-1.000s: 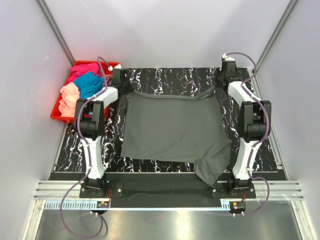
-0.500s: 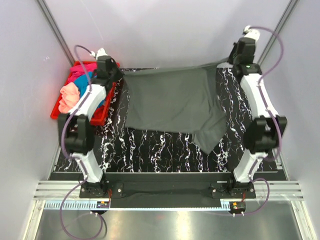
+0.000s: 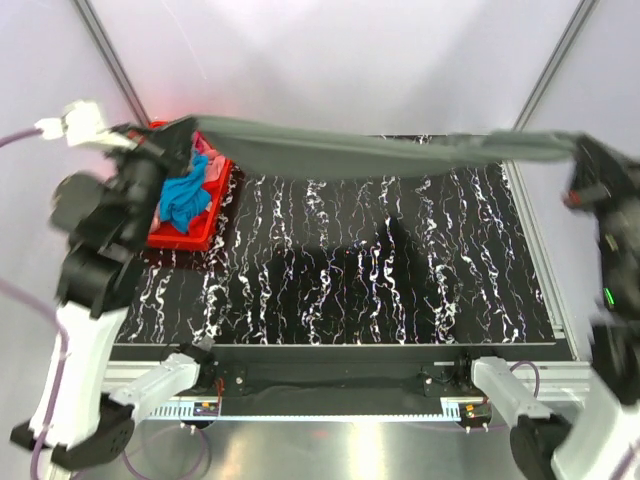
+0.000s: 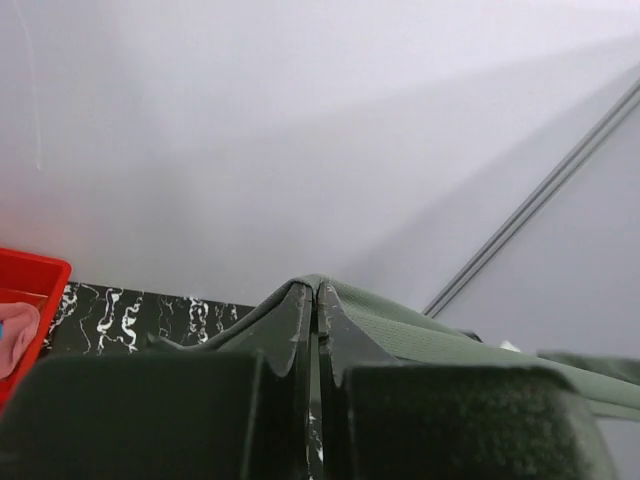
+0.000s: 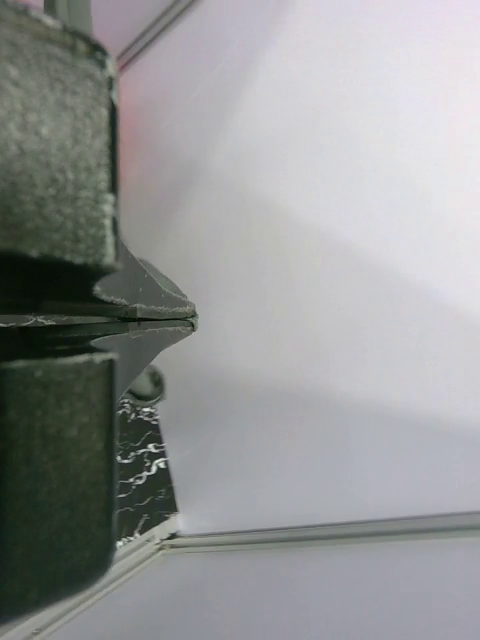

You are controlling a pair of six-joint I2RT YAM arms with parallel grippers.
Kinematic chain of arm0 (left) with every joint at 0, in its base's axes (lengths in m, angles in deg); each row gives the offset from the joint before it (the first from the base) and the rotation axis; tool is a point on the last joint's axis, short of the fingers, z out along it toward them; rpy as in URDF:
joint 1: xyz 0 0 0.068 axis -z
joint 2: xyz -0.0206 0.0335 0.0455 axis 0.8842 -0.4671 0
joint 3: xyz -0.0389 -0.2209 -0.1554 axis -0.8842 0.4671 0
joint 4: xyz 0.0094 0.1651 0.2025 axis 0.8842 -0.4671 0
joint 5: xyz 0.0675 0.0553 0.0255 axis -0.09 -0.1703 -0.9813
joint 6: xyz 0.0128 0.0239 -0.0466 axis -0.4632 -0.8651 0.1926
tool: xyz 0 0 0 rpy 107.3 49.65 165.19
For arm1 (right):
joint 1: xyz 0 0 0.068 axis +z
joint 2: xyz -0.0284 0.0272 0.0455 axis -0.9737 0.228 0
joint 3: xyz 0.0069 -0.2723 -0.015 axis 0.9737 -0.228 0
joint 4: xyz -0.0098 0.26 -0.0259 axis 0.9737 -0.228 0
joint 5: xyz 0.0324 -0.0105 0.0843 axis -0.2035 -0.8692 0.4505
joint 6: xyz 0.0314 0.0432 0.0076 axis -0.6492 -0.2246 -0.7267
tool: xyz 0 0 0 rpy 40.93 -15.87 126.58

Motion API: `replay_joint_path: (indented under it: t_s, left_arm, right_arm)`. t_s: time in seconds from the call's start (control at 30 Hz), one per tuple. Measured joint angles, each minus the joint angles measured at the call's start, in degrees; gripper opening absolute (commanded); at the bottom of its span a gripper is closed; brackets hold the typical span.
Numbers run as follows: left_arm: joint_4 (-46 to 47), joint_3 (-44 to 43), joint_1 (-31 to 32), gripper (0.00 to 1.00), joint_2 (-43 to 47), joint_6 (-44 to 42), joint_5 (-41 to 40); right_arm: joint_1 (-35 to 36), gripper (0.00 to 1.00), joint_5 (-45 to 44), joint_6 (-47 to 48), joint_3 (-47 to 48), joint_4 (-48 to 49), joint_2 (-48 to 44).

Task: Fold and stack the t-shirts
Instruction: Flatten the tshirt out

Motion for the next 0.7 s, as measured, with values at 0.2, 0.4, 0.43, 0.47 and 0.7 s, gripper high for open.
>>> replay_joint_path:
  t_s: [0.2,0.4,0.43,0.47,0.7]
  left_arm:
    - [-8.79,-0.55,1.88,0.00,9.94,1.44,-1.18]
    - [-16.06,-6.88,2.01,0.00,9.90,1.95,-0.37]
    - [-16.70,-7.37,2.05,0.00,9.35,1.75,-0.44]
    - [-17.25,-7.80,2.08,0.00,8.48,1.42,-0.63]
    - [-14.56,-3.08,1.68,0.00,-6.49,-1.53,-3.28]
  right_arm:
    - [-0.02,0.00,0.42,0.33,12.04,-12.90,-7.82]
    - [-0.02,0.00,-0.11,0.42,16.96,-19.52,-8.57]
    - [-0.02,0.00,-0.57,0.85,16.28,-19.65,-8.37]
    - [-0.02,0.00,-1.20,1.42,14.69,-18.95,-8.20]
    - [-0.02,0.00,-5.16,7.48,-10.01,0.00,0.20]
